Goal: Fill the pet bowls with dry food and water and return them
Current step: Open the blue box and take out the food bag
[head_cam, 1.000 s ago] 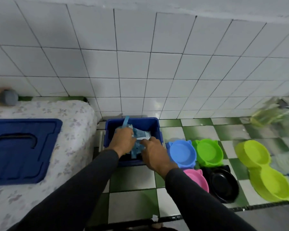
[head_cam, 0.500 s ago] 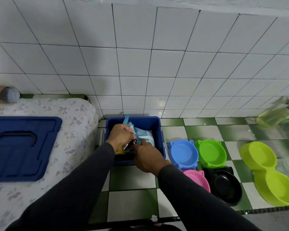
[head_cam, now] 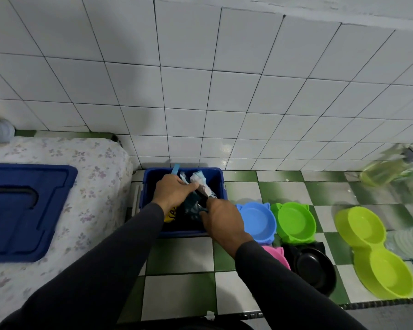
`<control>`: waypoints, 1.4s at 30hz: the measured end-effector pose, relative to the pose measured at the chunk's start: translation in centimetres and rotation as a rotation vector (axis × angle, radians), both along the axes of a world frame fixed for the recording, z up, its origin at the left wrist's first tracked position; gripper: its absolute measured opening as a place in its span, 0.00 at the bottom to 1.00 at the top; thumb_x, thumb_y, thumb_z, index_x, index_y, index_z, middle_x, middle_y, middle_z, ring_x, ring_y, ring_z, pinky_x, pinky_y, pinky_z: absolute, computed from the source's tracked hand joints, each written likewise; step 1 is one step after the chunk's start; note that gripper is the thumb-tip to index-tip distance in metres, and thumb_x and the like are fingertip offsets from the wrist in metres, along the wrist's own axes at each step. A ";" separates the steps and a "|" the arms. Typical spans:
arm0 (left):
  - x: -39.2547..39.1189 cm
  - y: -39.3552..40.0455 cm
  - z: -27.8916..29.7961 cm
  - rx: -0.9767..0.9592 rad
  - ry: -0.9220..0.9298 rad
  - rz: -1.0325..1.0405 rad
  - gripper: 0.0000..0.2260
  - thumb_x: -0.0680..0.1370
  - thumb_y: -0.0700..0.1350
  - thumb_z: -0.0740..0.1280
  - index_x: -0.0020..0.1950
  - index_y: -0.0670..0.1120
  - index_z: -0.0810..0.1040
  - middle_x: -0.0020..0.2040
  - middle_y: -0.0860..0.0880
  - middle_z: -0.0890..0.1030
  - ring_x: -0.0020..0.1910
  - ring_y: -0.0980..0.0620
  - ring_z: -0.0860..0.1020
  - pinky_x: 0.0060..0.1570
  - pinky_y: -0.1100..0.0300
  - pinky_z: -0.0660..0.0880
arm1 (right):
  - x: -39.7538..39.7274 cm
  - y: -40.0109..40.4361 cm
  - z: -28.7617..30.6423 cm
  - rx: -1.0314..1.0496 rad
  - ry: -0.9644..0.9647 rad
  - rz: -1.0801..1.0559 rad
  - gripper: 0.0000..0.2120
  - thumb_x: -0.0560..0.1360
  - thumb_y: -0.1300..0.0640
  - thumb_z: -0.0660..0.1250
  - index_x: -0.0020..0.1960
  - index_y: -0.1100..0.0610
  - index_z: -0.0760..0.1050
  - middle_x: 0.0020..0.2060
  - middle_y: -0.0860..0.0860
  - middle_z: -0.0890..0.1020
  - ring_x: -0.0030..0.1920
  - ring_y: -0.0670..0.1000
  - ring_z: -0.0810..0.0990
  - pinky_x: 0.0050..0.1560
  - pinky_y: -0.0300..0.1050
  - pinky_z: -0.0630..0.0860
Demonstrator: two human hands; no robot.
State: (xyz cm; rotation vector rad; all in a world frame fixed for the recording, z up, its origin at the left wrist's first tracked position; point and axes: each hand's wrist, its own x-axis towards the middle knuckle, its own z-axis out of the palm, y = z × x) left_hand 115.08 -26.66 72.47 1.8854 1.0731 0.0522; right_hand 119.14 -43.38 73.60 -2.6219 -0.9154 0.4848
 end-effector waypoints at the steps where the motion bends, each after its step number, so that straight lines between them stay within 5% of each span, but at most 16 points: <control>1: 0.4 -0.4 0.1 0.001 0.022 -0.015 0.17 0.73 0.58 0.78 0.39 0.45 0.83 0.34 0.49 0.85 0.34 0.51 0.84 0.39 0.51 0.84 | 0.2 -0.3 0.0 0.002 0.027 -0.014 0.12 0.79 0.49 0.67 0.57 0.56 0.78 0.49 0.56 0.83 0.49 0.57 0.82 0.45 0.46 0.79; 5: 1.4 -1.7 0.4 0.015 0.086 -0.014 0.18 0.73 0.59 0.77 0.40 0.44 0.83 0.35 0.47 0.84 0.34 0.48 0.84 0.38 0.51 0.85 | 1.2 -1.0 0.2 0.008 0.124 -0.031 0.10 0.76 0.50 0.69 0.52 0.56 0.79 0.40 0.51 0.76 0.43 0.55 0.79 0.41 0.45 0.75; 10: 1.4 -1.0 0.1 -0.158 0.045 0.182 0.10 0.78 0.44 0.74 0.51 0.36 0.83 0.39 0.40 0.86 0.36 0.44 0.86 0.40 0.45 0.86 | 1.8 -1.6 0.3 -0.015 0.140 -0.043 0.14 0.74 0.43 0.70 0.49 0.54 0.78 0.42 0.54 0.81 0.42 0.55 0.81 0.40 0.46 0.78; 15: 1.1 -0.6 0.1 -0.161 0.047 0.196 0.15 0.78 0.48 0.75 0.55 0.38 0.81 0.40 0.42 0.86 0.33 0.49 0.86 0.34 0.53 0.85 | 1.1 -0.9 -0.2 -0.011 0.085 0.036 0.23 0.72 0.38 0.73 0.56 0.54 0.78 0.46 0.52 0.81 0.41 0.50 0.77 0.38 0.42 0.71; 20: 1.2 -0.8 0.4 -0.100 0.084 0.115 0.05 0.79 0.41 0.73 0.52 0.39 0.82 0.41 0.42 0.85 0.39 0.46 0.86 0.42 0.47 0.86 | 0.8 -0.4 -0.9 0.005 0.042 0.059 0.15 0.76 0.48 0.71 0.57 0.56 0.79 0.50 0.55 0.82 0.43 0.52 0.78 0.41 0.42 0.72; 25: 0.9 0.2 1.8 0.087 0.023 -0.083 0.08 0.79 0.42 0.71 0.41 0.46 0.76 0.40 0.49 0.80 0.38 0.53 0.77 0.34 0.59 0.71 | 1.7 -0.9 -0.2 0.067 0.108 0.103 0.16 0.74 0.38 0.70 0.48 0.51 0.76 0.45 0.51 0.78 0.42 0.52 0.77 0.39 0.44 0.73; 31: 0.7 -0.3 2.9 0.205 -0.059 -0.169 0.08 0.81 0.39 0.66 0.42 0.45 0.74 0.40 0.47 0.79 0.39 0.49 0.77 0.36 0.56 0.72 | 4.9 -0.2 1.3 0.129 -0.082 -0.089 0.15 0.79 0.48 0.66 0.63 0.54 0.75 0.57 0.56 0.68 0.54 0.58 0.74 0.51 0.49 0.76; 37: -0.4 -2.7 1.9 0.208 -0.192 -0.051 0.05 0.81 0.43 0.70 0.47 0.47 0.76 0.45 0.51 0.80 0.46 0.49 0.80 0.47 0.52 0.80 | 8.2 2.9 1.9 -0.055 -0.045 0.157 0.29 0.79 0.54 0.69 0.76 0.53 0.63 0.64 0.60 0.73 0.64 0.62 0.71 0.62 0.57 0.75; 40: -1.4 -4.5 1.3 0.202 -0.070 0.057 0.23 0.75 0.53 0.76 0.63 0.44 0.71 0.55 0.48 0.74 0.48 0.49 0.77 0.43 0.55 0.79 | 8.5 3.7 1.3 -0.094 0.031 0.173 0.31 0.79 0.56 0.66 0.79 0.51 0.59 0.62 0.62 0.76 0.62 0.64 0.76 0.61 0.56 0.76; 42: -2.1 -5.7 0.9 -0.002 0.039 0.108 0.28 0.74 0.54 0.77 0.66 0.44 0.69 0.53 0.46 0.79 0.43 0.48 0.81 0.34 0.55 0.81 | 8.5 4.1 1.1 -0.053 0.074 0.164 0.28 0.79 0.58 0.65 0.77 0.51 0.63 0.61 0.62 0.77 0.59 0.64 0.78 0.60 0.56 0.76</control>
